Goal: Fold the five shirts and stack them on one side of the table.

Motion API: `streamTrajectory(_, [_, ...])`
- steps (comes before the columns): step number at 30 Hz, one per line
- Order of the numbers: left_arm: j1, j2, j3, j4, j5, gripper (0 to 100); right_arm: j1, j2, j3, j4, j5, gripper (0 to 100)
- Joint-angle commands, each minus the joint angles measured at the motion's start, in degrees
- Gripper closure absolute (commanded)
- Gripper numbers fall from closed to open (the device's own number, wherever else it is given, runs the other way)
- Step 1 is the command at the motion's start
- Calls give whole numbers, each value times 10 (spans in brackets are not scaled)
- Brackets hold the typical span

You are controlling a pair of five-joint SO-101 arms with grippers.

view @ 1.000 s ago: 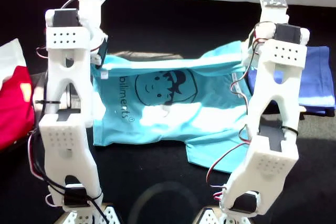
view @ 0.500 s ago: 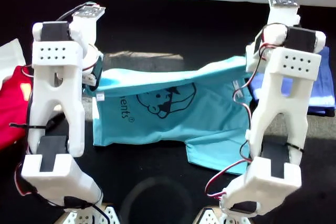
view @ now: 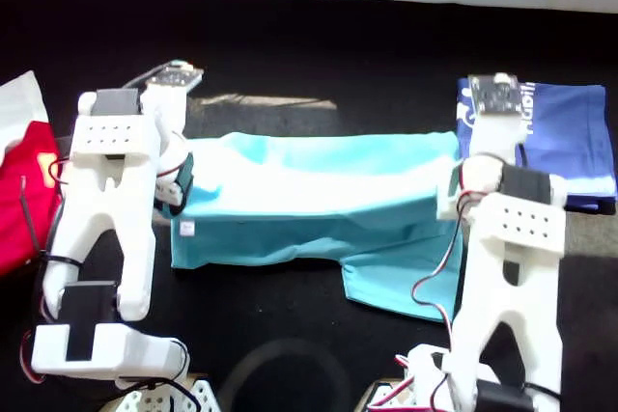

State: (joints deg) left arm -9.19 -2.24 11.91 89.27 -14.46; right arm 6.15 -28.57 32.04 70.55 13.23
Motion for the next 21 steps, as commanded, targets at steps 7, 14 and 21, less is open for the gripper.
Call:
streamTrajectory(7, [-1, -63, 89, -13, -6, 991, 70, -66, 41, 10, 43, 991])
streamTrajectory(14, [-1, -62, 189, -127, -7, 991, 84, -68, 133, -44, 67, 991])
streamTrajectory(21, [-1, -64, 208, -154, -7, 991, 83, -69, 208, -84, 67, 991])
